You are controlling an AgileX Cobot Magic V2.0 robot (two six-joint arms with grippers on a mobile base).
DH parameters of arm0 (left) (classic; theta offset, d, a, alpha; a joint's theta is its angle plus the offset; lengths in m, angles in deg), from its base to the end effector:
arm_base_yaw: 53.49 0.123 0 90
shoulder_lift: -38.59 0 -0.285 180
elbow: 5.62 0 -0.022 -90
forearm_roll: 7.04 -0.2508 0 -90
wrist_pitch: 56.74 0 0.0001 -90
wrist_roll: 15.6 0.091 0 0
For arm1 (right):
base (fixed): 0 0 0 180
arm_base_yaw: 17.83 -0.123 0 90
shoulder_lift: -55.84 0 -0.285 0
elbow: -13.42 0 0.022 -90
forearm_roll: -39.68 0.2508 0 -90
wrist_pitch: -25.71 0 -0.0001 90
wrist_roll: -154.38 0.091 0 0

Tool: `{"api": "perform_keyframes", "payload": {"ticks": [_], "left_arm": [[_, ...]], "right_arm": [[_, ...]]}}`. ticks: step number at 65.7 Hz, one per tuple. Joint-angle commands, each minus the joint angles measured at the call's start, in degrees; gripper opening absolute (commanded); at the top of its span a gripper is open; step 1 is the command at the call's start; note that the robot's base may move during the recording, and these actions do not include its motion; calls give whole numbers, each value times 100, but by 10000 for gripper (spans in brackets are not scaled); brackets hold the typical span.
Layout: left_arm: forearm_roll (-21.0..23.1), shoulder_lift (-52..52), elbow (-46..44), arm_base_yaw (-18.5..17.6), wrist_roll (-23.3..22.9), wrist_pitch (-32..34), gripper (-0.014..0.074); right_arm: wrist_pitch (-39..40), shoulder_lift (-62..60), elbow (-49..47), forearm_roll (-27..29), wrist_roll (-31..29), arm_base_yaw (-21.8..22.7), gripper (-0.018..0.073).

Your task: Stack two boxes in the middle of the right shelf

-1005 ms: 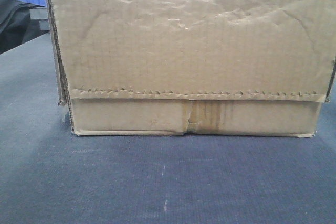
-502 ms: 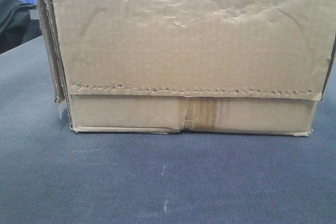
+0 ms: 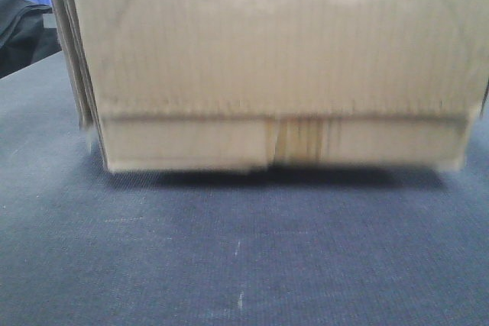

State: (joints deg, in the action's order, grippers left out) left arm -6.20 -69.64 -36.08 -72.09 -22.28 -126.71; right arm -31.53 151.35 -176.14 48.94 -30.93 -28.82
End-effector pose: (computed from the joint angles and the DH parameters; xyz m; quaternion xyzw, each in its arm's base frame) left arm 0.3579 -0.1218 0.3913 0.0992 0.9555 -0.0679 0.2695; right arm 0.3220 0.0751 0.3744 -0.1143 0.9390 0.0937 0.3104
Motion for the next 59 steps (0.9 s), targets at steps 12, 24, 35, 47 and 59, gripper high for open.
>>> {"api": "perform_keyframes", "payload": {"ticks": [12,24,35,47,59], "left_arm": [[-174,900,-498,28,-6,155,-111],[-174,1361,-787,28,-6,588,-111],[-174,1513,-1187,9,-6,687,-111],[-174,1513,-1315,9,-6,635,-111],[-150,1513,-1316,9,-6,622,-111]], "right_arm": [[301,-752,-947,-243,-36,50,-154],[574,-1179,-1182,-243,-36,50,-154],[819,-1425,-1192,-243,-36,50,-154],[832,-1412,-1192,-243,-36,50,-154],[832,-1412,-1192,-243,-36,50,-154]]}}
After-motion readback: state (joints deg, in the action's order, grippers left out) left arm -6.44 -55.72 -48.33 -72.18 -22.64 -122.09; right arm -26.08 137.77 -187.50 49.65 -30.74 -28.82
